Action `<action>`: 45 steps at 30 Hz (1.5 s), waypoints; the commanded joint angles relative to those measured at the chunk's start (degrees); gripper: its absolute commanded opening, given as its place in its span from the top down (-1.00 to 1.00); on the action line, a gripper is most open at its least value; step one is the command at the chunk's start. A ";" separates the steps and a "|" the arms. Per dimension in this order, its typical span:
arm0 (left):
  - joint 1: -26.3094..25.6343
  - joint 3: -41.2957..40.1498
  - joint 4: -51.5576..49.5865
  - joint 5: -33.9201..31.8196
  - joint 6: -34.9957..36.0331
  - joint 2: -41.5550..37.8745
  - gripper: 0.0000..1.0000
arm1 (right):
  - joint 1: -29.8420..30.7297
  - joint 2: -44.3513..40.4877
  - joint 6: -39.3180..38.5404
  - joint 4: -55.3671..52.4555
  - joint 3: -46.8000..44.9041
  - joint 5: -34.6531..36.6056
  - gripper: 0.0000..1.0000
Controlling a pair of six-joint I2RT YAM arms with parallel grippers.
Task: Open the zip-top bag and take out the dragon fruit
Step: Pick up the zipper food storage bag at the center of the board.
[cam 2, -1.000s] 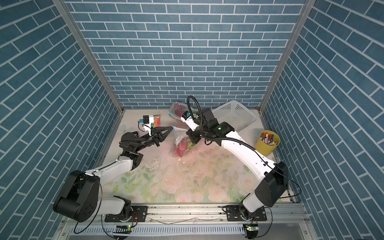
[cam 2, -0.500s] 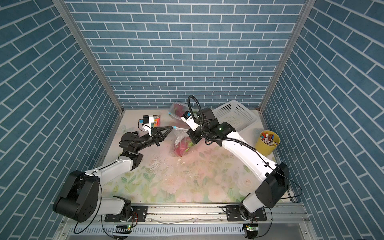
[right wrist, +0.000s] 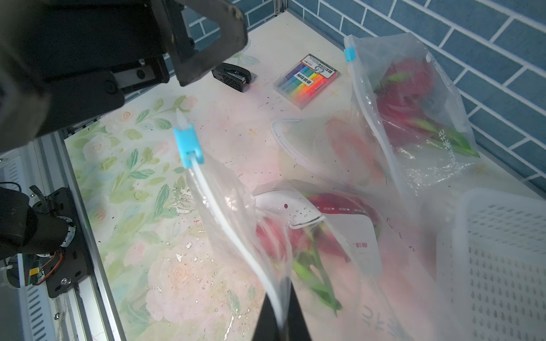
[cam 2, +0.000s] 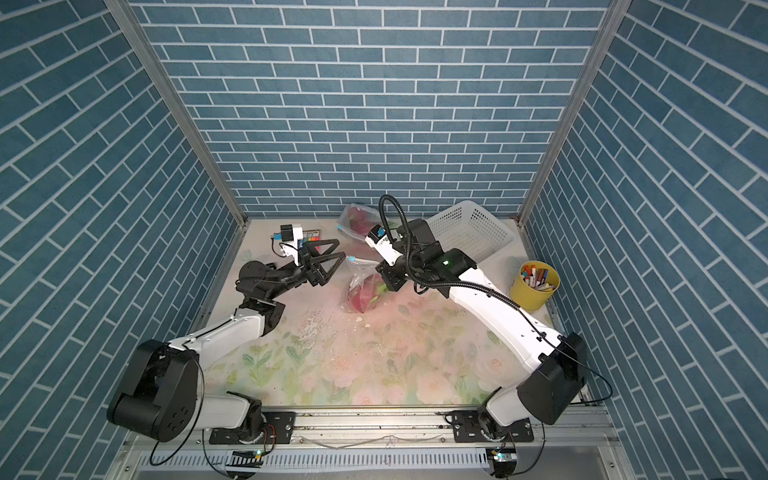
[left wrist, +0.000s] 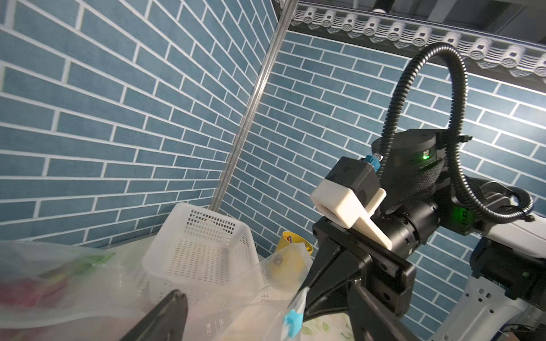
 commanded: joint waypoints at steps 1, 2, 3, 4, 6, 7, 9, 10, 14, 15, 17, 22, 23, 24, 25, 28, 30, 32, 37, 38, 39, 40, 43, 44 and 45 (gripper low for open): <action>-0.98 1.62 2.52 5.22 -1.29 2.71 -0.83 | -0.34 -1.57 -1.27 1.88 -0.03 -1.28 1.00; -1.49 1.80 2.45 5.79 -1.30 3.28 -0.79 | -0.39 -1.51 -1.31 2.07 0.11 -1.05 1.00; -1.73 1.99 2.35 6.24 -1.15 3.75 -0.73 | -0.34 -1.48 -1.31 2.07 0.32 -0.78 1.00; -2.07 2.06 2.23 6.57 -1.21 4.11 -0.63 | -0.51 -1.48 -1.31 2.09 0.43 -0.43 1.00; -2.17 1.86 2.23 6.67 -1.31 4.60 -0.43 | -0.42 -1.57 -1.24 2.09 0.52 0.11 1.00; -2.18 1.59 2.25 6.62 -1.39 4.64 -0.33 | -0.62 -1.78 -1.14 2.27 0.43 0.45 1.00; -2.12 0.96 2.96 6.52 -1.71 4.63 -0.09 | -0.58 -1.91 -0.97 2.82 0.07 0.83 1.00; -2.18 0.67 3.56 6.41 -2.09 4.63 0.01 | -0.61 -2.00 -0.88 2.94 -0.10 0.92 1.00; -2.18 0.22 4.18 6.23 -2.71 3.96 0.04 | -0.70 -1.90 -0.79 2.71 -0.06 1.31 1.00; -2.25 0.23 3.82 6.20 -2.54 3.74 0.03 | -0.81 -1.94 -0.79 2.63 -0.06 1.56 1.00; -2.20 0.22 2.90 6.32 -2.04 3.50 0.02 | -0.85 -2.16 -0.79 2.53 -0.08 2.33 1.00; -2.17 -0.61 3.19 6.21 -2.28 3.84 0.49 | -1.22 -2.53 -0.44 2.70 -0.28 3.06 1.00; -2.20 -0.66 3.63 6.14 -2.60 3.99 0.76 | -1.22 -2.53 -0.38 2.66 -0.17 2.93 1.00; -2.11 -0.66 3.95 6.18 -2.77 4.04 0.86 | -1.22 -2.45 -0.35 2.65 -0.18 2.78 1.00; -2.25 -0.51 4.11 6.26 -2.83 4.13 0.90 | -1.22 -2.36 -0.35 2.59 -0.23 2.69 1.00; -2.27 0.03 3.90 5.43 -2.90 4.13 0.89 | -1.22 -2.36 -0.35 2.58 -0.32 2.21 1.00; -2.27 0.43 3.88 4.98 -2.90 4.21 0.81 | -1.22 -2.36 -0.35 2.61 -0.36 1.73 1.00; -2.28 0.82 4.00 4.43 -3.07 4.34 0.82 | -1.23 -2.19 -0.35 2.52 -0.36 1.45 1.00; -2.45 1.44 4.42 4.38 -3.47 5.18 1.00 | -1.21 -1.50 -0.81 1.43 0.74 0.61 0.74; -2.54 1.54 4.22 4.42 -3.36 5.21 1.00 | -1.22 -1.41 -1.24 0.84 1.30 -0.32 0.57; -2.63 1.62 4.06 4.51 -3.18 5.27 1.00 | -1.22 -1.30 -1.61 0.33 2.11 -1.20 0.43; -2.71 1.55 3.89 4.60 -2.95 5.18 1.00 | -1.20 -1.02 -2.04 -0.31 3.08 -2.27 0.31; -3.04 1.70 2.61 5.18 -1.76 4.83 1.00 | -1.14 0.35 -3.18 -1.43 5.48 -5.23 0.17; -3.19 1.80 1.68 5.13 -0.96 4.57 1.00 | -1.11 0.93 -3.57 -1.82 6.28 -6.30 0.16; -3.32 1.95 0.67 5.13 -0.36 4.42 1.00 | -1.13 1.51 -3.89 -2.14 7.03 -7.02 0.16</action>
